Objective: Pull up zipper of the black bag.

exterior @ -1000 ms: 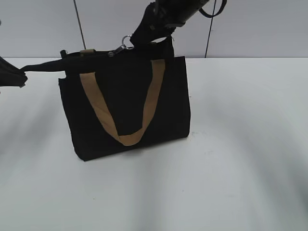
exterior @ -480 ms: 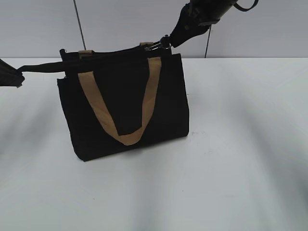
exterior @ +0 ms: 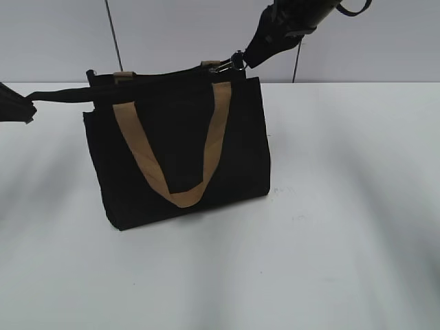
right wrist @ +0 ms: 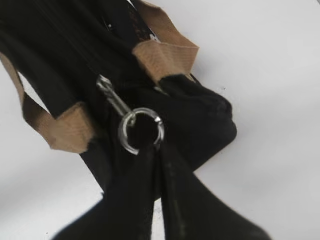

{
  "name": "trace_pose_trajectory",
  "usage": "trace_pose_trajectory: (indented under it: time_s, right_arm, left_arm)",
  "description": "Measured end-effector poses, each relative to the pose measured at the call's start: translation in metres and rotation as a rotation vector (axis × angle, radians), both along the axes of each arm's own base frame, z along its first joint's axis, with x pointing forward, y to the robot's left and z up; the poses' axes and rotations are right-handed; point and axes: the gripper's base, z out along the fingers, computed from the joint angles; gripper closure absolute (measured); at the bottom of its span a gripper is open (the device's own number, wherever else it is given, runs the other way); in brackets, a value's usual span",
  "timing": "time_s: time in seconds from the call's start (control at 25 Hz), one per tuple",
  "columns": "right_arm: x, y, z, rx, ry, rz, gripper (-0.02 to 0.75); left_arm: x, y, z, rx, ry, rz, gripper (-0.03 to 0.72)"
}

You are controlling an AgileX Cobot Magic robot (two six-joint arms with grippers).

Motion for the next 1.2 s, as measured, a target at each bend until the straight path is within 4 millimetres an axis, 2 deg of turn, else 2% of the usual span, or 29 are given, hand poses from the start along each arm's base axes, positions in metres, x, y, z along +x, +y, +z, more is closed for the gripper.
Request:
trace_pose_trajectory:
  time_s: [0.08,0.2,0.28,0.36,0.44,0.64,0.88,1.04,1.2]
  right_arm:
    - [0.001,-0.004,0.0,-0.005,0.001,-0.008,0.617]
    - [0.001,-0.006,-0.001,-0.005,0.017,-0.015,0.367]
    - [0.0,-0.006,-0.001,-0.002,0.035,-0.022,0.29]
    - [-0.001,-0.006,-0.001,0.001,0.049,-0.033,0.26]
    - [-0.001,-0.006,0.001,0.003,0.053,-0.038,0.255]
    - [-0.01,-0.01,0.018,-0.016,0.023,-0.029,0.253]
    - [-0.021,-0.023,0.036,-0.136,-0.032,-0.029,0.253]
    - [-0.025,-0.037,0.046,-0.251,-0.053,-0.129,0.252]
    - [-0.03,-0.053,0.059,-0.337,-0.061,-0.307,0.252]
  left_arm:
    - [0.001,0.0,0.001,-0.027,-0.001,0.017,0.582]
    - [0.001,0.001,0.002,-0.05,0.001,0.031,0.326]
    - [0.001,0.0,0.003,-0.07,-0.001,0.041,0.167]
    - [0.002,0.0,0.003,-0.083,-0.002,0.048,0.085]
    - [0.002,-0.001,0.004,-0.101,-0.003,0.057,0.071]
    - [0.0,-0.004,0.004,-0.133,0.027,0.047,0.111]
    - [-0.007,-0.004,-0.001,-0.161,0.146,0.079,0.137]
    - [-0.01,0.007,-0.007,-0.099,0.269,0.249,0.167]
    - [-0.006,0.022,0.003,-0.077,0.324,0.517,0.174]
